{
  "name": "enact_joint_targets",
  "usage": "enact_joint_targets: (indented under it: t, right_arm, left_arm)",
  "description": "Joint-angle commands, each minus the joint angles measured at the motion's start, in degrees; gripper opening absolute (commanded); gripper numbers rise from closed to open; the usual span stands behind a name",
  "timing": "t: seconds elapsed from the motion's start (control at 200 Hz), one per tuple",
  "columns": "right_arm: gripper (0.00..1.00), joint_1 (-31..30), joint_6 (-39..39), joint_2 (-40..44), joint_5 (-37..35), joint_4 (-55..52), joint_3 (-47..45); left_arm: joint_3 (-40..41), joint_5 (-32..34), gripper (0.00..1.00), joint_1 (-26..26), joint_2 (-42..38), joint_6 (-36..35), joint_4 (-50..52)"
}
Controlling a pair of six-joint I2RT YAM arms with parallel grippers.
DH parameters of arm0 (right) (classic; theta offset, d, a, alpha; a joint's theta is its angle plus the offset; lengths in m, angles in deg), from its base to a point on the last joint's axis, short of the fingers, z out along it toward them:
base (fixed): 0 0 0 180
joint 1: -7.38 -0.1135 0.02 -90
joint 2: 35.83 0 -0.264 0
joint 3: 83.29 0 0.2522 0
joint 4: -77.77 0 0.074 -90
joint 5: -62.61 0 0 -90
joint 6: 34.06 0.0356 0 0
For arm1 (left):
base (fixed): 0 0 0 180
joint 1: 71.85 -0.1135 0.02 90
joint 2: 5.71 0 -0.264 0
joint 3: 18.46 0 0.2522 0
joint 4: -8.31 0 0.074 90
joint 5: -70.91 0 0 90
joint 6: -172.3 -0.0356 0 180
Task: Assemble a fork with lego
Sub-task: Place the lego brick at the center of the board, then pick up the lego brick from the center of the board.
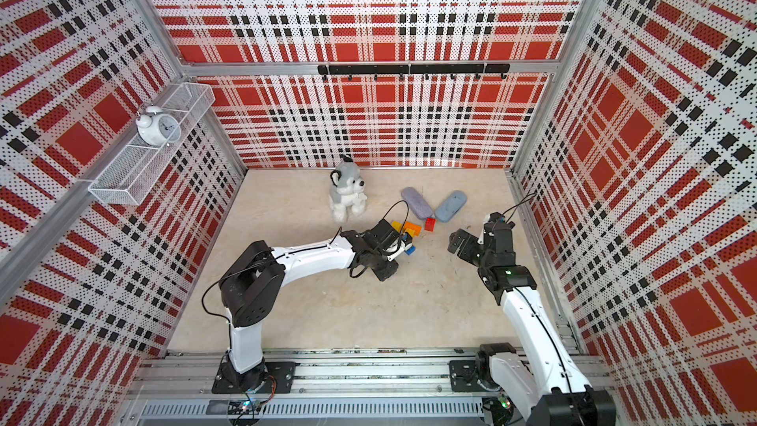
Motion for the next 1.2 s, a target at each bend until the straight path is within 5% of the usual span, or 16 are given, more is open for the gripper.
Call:
enact_joint_targets:
  t: [0.0,0.426,0.626,0.907,1.192]
  right_arm:
    - [1.0,-0.5,0.0,0.4,-0.9,-0.9,0.9]
    - [1.0,-2.5,-0.5,-2.7,-1.5,-2.5,4.4]
    - [0.94,-10.3,-1.4,-9.0,-7.8,-8.9,10.1]
    - [0.88,-26.0,1.2,-25.3,-12.6,-9.8,19.6]
    - [0.82,-33.7,1.5,-44.3,-11.6,-9.1,30.9]
  left_arm:
    - [-2.3,-0.4,0.34,0.0,1.1,-0.2,-1.8]
    - [-1.4,-1.0,0.57,-0.6,-2.1,-1.6,-1.7]
    - [5.5,-2.5,0.65,-4.8,-14.8,-0.2,-7.3]
    - [26.6,-2.8,0.83,-13.2,-38.4,3.5,-24.3]
    - [35.2,-4.5,0.94,-13.8,-49.4,-1.1,-23.2]
